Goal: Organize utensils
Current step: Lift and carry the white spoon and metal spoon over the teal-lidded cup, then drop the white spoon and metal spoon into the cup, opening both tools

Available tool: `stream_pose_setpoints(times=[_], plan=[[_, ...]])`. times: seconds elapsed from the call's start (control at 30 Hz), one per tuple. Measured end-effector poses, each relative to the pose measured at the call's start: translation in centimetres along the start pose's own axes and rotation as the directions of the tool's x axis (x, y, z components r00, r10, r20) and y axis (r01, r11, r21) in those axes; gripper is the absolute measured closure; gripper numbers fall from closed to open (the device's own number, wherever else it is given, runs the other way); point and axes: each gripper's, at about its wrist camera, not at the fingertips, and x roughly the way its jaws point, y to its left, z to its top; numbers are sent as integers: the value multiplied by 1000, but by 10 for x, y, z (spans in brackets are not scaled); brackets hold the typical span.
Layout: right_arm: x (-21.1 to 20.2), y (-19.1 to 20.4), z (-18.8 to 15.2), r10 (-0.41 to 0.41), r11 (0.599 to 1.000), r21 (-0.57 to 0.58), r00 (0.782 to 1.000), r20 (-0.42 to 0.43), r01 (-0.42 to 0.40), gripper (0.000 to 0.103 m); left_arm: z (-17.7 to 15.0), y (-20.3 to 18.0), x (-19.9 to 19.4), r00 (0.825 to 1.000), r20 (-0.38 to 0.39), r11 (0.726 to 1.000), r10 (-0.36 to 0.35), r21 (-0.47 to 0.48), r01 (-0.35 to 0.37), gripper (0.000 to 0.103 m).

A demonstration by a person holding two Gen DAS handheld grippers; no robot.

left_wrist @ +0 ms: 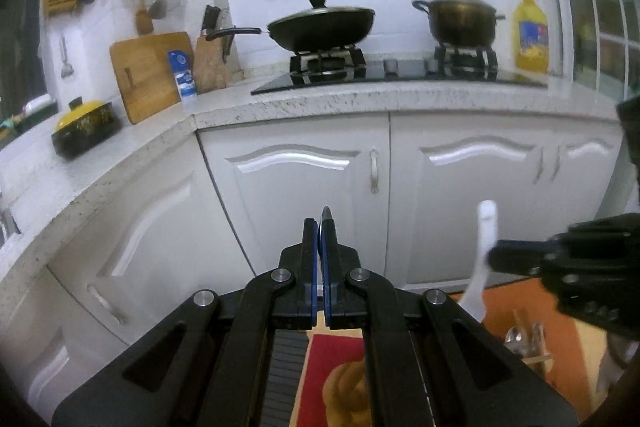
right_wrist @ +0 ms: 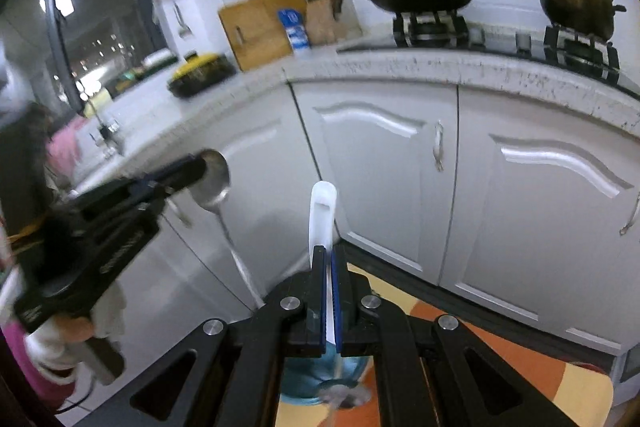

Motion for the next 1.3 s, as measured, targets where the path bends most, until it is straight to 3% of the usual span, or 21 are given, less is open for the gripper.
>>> stream_pose_setpoints(times=[0.17, 0.37, 0.53, 0.6, 0.63, 0.7, 0.73, 0.77, 1.3], plan=[[26, -8, -18, 9, 1000, 10, 998, -65, -8, 101, -17, -16, 13, 999, -36, 999, -13, 30, 15, 103], [40, -10, -33, 32, 999, 18, 990, -134, -30, 101, -30, -22, 22, 994, -97, 999, -49, -3, 49, 103], [33, -18, -35, 36, 998, 62, 991, -128, -28, 101, -36, -21, 23, 988, -137, 997, -72, -40, 68, 102], [23, -22, -36, 31, 997, 74, 994, -109, -23, 98, -37, -20, 20, 985, -147, 995, -85, -58, 78, 100], [19, -23, -36, 29, 997, 79, 994, -102, -21, 92, -37, -19, 19, 984, -150, 995, -91, -63, 82, 96], [10, -26, -39, 26, 995, 99, 995, -95, -17, 77, -38, -19, 16, 982, -158, 993, -102, -78, 90, 77], [5, -29, -43, 28, 993, 114, 996, -90, -18, 76, -38, -19, 12, 982, -153, 992, -107, -87, 95, 66], [2, -30, -45, 29, 993, 119, 995, -90, -18, 77, -38, -18, 10, 983, -149, 991, -111, -92, 98, 62], [-42, -30, -76, -14, 986, 167, 998, -62, 25, 76, -41, -30, -35, 984, -146, 992, -106, -87, 94, 58]])
